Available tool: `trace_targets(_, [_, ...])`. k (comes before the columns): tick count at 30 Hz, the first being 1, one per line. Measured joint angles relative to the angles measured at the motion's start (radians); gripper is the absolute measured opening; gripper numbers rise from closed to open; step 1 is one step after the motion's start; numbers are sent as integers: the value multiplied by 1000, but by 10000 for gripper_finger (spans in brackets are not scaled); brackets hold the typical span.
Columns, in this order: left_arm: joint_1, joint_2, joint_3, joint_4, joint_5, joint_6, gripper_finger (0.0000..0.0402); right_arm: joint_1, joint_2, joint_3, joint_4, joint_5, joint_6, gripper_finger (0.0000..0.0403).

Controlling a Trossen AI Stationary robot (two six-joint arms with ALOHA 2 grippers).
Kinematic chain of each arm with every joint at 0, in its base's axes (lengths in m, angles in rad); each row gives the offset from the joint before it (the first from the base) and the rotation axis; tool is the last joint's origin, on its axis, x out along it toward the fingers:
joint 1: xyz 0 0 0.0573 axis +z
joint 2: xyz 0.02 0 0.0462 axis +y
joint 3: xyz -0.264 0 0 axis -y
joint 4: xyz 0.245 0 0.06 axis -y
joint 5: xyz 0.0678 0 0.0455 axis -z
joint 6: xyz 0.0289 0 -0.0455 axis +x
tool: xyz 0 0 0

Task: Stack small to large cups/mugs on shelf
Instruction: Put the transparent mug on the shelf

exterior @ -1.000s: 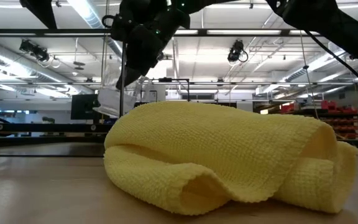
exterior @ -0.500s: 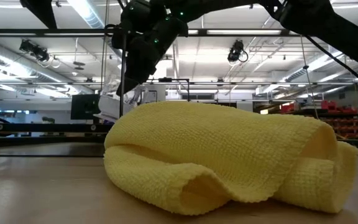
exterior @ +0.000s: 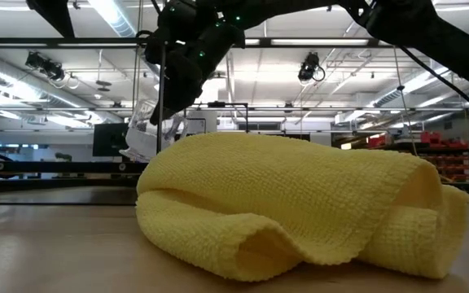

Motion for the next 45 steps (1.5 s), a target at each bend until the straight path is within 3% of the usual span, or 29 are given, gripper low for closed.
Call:
trace_targets(25, [0, 0, 0, 5, 6, 1, 59, 1, -39, 2, -18, 24, 11, 51])
trace_targets(30, [0, 9, 0, 101, 119, 16, 72, 7, -119, 2, -65, 46, 34, 51])
trace_targets(34, [0, 56, 0, 218, 238, 54, 82, 11, -215, 3, -125, 46, 161, 50])
trace_targets(39, [32, 193, 0, 256, 246, 76, 87, 28, -348, 4, -284, 67, 391, 51])
trace_targets(45, [161, 360, 0, 256, 312, 143, 83, 128, -471, 3, -535, 321, 640, 51])
